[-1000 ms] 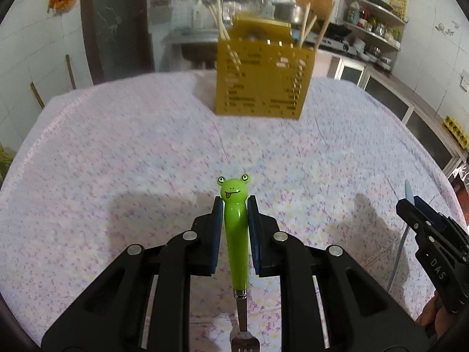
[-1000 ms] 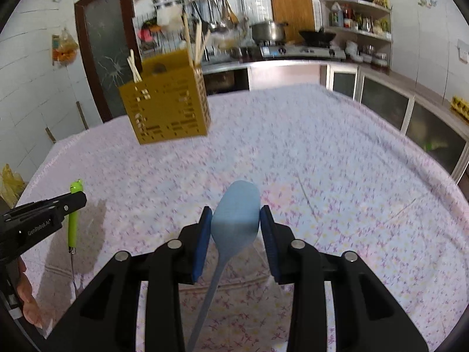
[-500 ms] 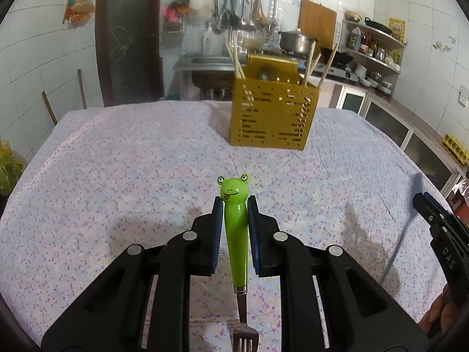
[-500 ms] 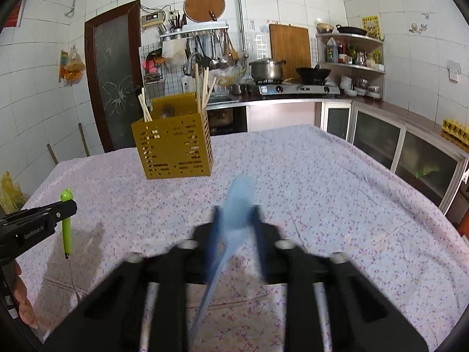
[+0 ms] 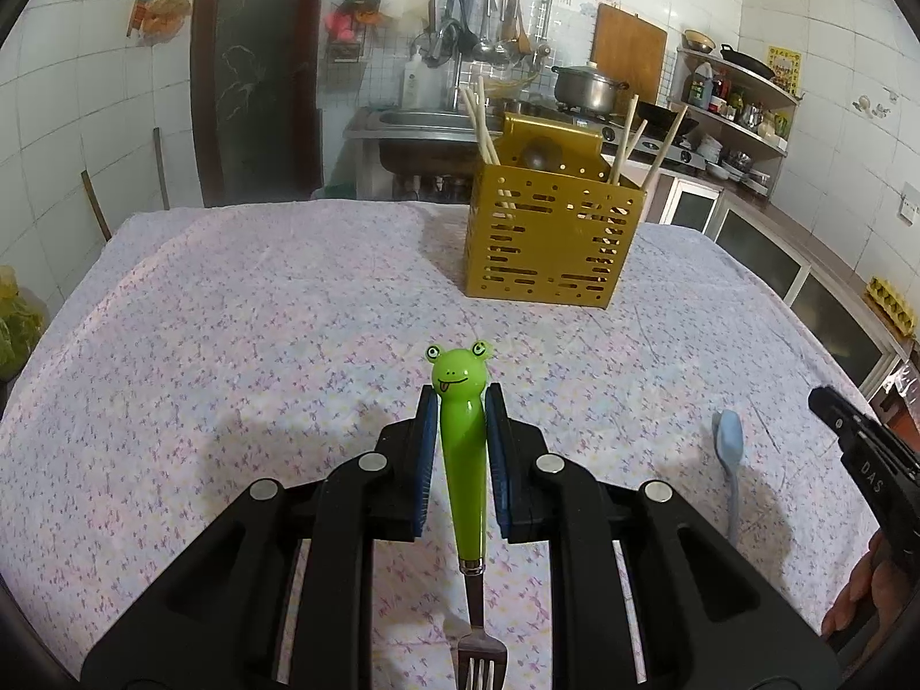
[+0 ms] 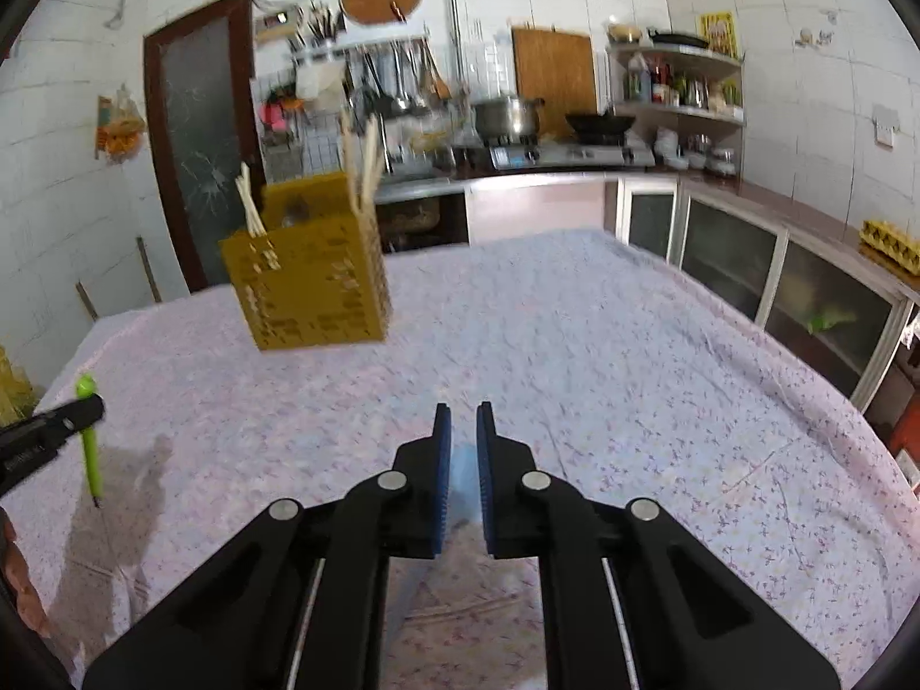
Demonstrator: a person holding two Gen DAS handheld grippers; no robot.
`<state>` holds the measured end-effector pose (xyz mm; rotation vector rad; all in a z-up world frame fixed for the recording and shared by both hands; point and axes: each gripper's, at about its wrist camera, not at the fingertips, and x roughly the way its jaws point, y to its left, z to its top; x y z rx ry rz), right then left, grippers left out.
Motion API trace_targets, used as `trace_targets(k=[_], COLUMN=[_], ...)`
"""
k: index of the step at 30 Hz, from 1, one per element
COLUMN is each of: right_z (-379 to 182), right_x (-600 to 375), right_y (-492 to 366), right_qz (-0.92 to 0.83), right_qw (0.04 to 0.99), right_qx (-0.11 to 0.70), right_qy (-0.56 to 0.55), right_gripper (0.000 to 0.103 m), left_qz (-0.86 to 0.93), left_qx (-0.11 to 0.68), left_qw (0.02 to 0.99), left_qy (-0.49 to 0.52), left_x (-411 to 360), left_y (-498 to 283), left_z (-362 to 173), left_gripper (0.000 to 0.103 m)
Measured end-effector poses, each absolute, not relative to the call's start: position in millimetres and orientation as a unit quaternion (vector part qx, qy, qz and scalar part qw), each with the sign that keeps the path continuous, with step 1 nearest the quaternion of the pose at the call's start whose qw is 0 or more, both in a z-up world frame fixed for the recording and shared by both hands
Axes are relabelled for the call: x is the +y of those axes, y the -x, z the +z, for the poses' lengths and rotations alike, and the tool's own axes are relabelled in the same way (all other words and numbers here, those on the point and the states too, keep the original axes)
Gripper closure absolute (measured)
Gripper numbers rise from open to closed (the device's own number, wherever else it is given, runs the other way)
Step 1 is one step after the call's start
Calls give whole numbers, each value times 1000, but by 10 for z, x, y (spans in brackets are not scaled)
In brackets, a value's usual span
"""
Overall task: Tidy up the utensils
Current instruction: 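Lift the frog fork and blue spoon and carry them over the yellow holder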
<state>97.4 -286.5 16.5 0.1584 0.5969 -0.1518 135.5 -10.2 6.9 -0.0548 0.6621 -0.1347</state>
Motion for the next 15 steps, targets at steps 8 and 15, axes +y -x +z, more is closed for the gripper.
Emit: trace_targets(k=[8,15], right_z=[-261,-412], right_x=[-2845,-2780], right_y=[-1323,-1671], right_qz=[-105,-130], right_qw=[912,884], right_qx=[392,446], right_qy=[-63,-55], right_gripper=[25,28], left_qz=[-67,-68], left_qx=[342,361], left_qw=[937,930], left_qy=[20,13], left_x=[-122,-143], left_y=[-1505,-1698], left_z=[13,-58], left_gripper=[87,87])
